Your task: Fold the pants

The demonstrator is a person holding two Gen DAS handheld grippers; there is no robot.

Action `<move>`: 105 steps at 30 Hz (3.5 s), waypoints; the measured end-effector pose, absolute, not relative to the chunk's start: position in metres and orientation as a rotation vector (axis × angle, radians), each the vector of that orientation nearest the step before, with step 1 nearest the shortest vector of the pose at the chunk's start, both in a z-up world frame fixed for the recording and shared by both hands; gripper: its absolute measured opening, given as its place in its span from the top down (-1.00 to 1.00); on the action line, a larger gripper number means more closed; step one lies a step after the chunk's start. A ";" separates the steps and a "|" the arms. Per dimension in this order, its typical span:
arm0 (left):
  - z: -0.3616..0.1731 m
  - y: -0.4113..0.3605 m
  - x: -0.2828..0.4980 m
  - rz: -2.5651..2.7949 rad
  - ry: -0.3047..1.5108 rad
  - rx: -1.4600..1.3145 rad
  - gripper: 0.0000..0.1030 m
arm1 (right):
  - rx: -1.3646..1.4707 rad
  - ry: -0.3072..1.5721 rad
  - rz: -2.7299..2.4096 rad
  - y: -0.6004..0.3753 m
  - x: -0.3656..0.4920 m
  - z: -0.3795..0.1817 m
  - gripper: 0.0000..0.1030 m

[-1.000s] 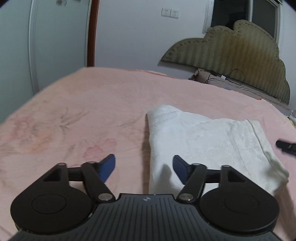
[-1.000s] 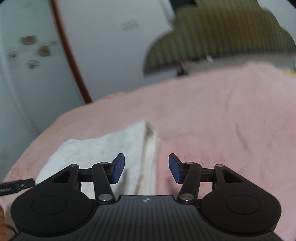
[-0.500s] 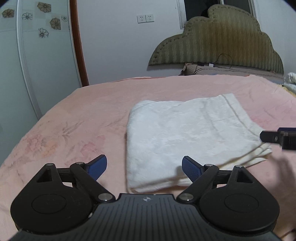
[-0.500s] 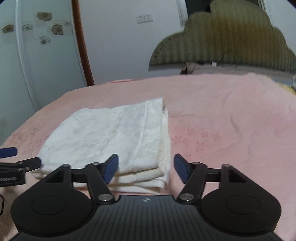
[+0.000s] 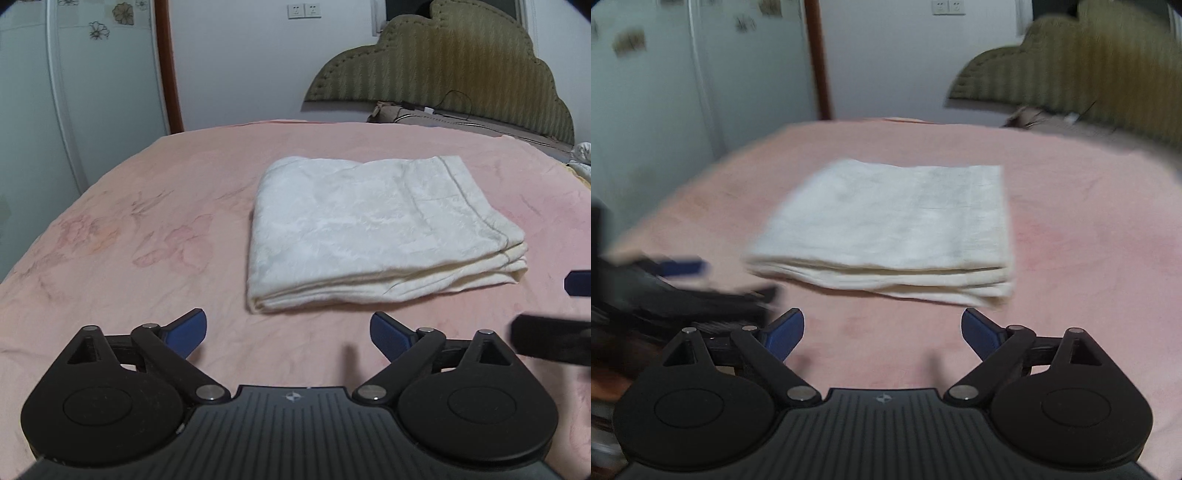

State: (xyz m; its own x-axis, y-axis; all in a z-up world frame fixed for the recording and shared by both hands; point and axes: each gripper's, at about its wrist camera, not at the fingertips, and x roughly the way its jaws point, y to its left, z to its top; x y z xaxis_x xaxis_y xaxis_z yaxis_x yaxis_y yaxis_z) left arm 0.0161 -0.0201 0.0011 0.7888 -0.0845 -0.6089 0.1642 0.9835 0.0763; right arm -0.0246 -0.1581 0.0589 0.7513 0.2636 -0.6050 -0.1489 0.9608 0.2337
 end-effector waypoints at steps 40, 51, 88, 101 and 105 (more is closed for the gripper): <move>-0.031 -0.027 0.020 -0.130 0.650 0.154 -1.00 | 0.085 0.681 0.016 -0.150 0.009 -0.007 -1.00; -0.036 -0.026 0.021 -0.125 0.651 0.134 -1.00 | 0.047 0.706 -0.005 -0.151 0.013 -0.017 -1.00; -0.038 -0.019 0.025 -0.125 0.670 0.088 -1.00 | 0.056 0.697 -0.003 -0.146 0.012 -0.016 -1.00; -0.038 -0.020 0.025 -0.124 0.669 0.087 -1.00 | 0.057 0.692 0.001 -0.148 0.012 -0.017 -1.00; -0.038 -0.020 0.025 -0.124 0.670 0.086 -1.00 | 0.059 0.692 0.001 -0.148 0.012 -0.017 -1.00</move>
